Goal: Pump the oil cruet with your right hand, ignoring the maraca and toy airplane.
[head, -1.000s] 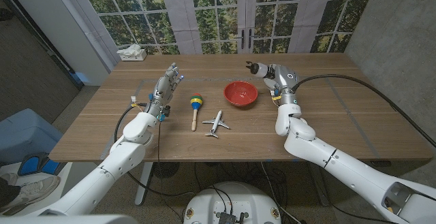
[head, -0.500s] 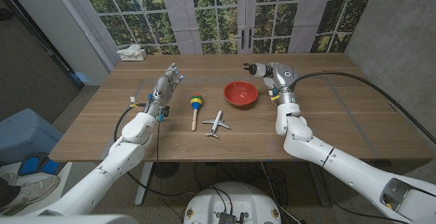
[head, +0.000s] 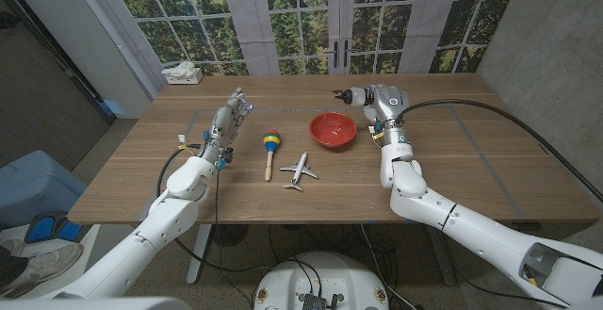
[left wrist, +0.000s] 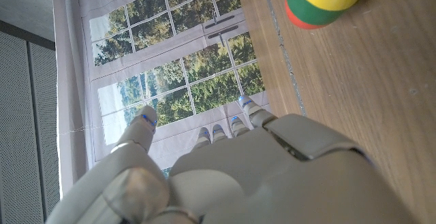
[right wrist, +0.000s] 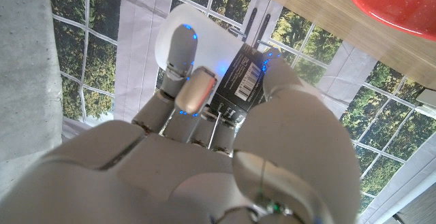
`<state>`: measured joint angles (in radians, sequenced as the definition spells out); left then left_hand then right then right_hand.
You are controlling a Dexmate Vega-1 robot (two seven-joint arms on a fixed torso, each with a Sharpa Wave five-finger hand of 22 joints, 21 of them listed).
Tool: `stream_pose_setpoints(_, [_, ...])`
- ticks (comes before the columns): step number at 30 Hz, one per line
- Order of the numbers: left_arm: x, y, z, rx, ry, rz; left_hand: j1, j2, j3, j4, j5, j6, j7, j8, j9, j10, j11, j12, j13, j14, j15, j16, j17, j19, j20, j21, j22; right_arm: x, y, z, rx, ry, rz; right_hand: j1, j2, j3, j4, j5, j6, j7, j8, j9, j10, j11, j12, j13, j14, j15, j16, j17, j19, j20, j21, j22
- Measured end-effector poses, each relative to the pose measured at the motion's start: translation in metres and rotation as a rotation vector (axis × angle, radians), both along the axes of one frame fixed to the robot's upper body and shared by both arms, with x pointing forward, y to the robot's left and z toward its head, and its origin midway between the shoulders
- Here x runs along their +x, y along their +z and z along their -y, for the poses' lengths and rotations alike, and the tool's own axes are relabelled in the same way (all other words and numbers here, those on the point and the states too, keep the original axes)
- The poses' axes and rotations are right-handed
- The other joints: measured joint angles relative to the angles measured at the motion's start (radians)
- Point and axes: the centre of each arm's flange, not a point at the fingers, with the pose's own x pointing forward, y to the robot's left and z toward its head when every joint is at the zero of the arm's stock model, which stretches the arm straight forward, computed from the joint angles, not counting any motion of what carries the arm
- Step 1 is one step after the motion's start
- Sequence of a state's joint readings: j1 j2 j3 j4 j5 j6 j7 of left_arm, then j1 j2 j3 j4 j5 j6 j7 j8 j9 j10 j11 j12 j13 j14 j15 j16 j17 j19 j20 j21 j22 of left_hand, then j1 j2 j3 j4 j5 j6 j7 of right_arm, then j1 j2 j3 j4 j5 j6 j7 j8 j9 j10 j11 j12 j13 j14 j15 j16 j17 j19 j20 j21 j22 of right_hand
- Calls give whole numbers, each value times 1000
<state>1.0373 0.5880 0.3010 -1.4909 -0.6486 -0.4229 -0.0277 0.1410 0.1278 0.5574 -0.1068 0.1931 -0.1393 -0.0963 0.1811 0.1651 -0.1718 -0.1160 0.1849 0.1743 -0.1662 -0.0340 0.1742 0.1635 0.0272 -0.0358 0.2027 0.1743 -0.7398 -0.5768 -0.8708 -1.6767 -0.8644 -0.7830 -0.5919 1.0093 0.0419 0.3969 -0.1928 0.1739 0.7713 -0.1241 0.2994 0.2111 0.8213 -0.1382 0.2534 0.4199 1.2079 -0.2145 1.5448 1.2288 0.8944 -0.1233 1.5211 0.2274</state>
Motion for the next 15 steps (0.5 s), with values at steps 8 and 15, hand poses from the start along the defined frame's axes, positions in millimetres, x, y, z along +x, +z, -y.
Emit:
stream_pose_setpoints(8, [0,0,0,1,-7,1,0,0,0,0,0,0,0,0,0,0,0,0,0,0,0,0,0,0,0,0,0,-2,0,-3,-43,-40,32,0,0,4,-4,0,-6,-6,0,1,-5,-5,-3,0,0,0,0,0,-5,5,0,-4])
stream_pose_setpoints(15, [-1,0,1,1,-10,4,0,0,0,0,0,4,-4,0,0,0,0,0,0,0,0,0,0,0,0,0,0,-4,1,-5,-86,-66,39,0,0,11,-11,-1,-12,-12,-4,1,-12,-12,-11,0,0,0,0,0,-5,5,0,-4])
